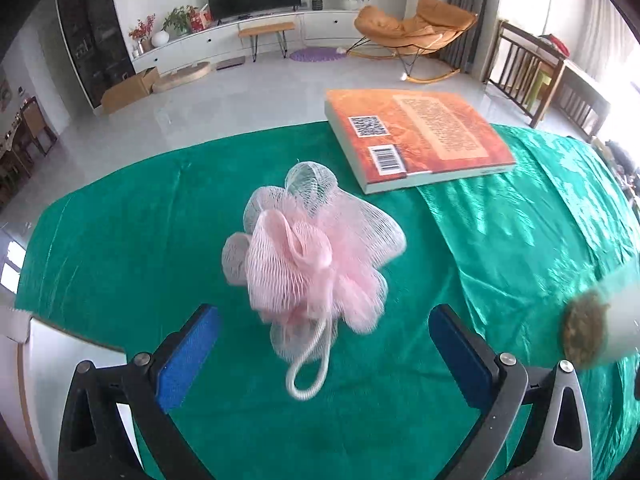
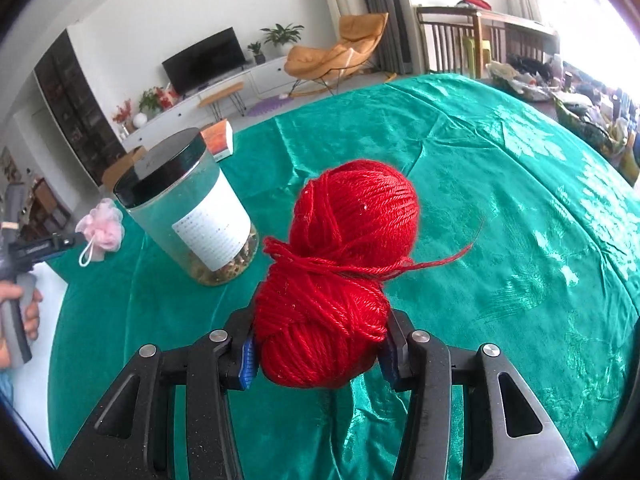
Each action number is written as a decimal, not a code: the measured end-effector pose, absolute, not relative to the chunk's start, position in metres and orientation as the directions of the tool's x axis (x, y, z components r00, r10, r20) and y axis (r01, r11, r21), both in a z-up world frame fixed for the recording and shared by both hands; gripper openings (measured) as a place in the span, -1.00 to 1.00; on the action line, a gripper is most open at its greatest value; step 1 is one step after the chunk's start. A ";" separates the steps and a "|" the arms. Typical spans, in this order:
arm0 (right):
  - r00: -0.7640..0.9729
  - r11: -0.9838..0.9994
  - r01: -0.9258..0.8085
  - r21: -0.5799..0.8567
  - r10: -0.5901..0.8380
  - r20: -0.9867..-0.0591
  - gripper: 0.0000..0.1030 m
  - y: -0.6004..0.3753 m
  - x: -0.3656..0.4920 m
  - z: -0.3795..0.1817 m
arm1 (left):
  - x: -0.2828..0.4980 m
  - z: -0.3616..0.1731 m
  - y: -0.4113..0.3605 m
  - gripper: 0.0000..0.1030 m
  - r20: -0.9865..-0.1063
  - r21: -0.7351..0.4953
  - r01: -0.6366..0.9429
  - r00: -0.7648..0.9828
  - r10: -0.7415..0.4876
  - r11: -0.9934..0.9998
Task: Organize soft objects
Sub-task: 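Grasp the pink mesh sponge with the left tool while the right tool carries the yarn, then lower both items into the white box and open both tools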
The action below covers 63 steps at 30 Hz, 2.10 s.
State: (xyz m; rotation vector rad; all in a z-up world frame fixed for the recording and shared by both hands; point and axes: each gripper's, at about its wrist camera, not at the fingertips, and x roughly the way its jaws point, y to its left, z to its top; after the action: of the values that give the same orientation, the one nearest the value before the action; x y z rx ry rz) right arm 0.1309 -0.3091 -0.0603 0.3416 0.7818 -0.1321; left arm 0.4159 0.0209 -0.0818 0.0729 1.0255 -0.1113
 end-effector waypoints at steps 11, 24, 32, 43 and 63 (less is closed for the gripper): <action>0.704 0.841 0.313 0.441 0.107 -0.703 -0.04 -0.352 0.172 -0.095 | 0.441 -0.105 0.028 -0.22 -0.857 -0.101 0.080 0.499 -0.128 0.992; 0.789 0.951 -0.042 0.305 0.219 -0.575 -0.04 -0.219 0.109 0.027 | 0.220 0.047 0.171 -0.26 -0.658 -0.383 0.222 0.616 -0.433 0.897; 0.485 0.735 -0.500 0.457 0.675 -0.555 -0.03 0.018 0.070 0.056 | 0.068 0.062 0.298 0.76 -0.715 -0.053 -0.019 0.699 -0.025 0.998; 0.245 0.605 -0.585 0.540 0.766 -0.594 0.44 0.141 0.064 0.037 | 0.011 0.011 0.340 0.91 -0.744 0.057 -0.276 0.629 0.225 0.959; 0.418 0.745 -0.662 0.078 0.455 -0.786 0.44 0.169 0.020 0.037 | -0.034 0.018 0.314 0.91 -0.667 0.143 -0.484 0.598 0.445 0.863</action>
State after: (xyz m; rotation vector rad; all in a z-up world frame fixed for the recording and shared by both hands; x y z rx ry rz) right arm 0.0201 0.1693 0.0372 -0.2608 0.8953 0.7104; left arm -0.0337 0.3141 0.0181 -0.0543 0.7582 0.5393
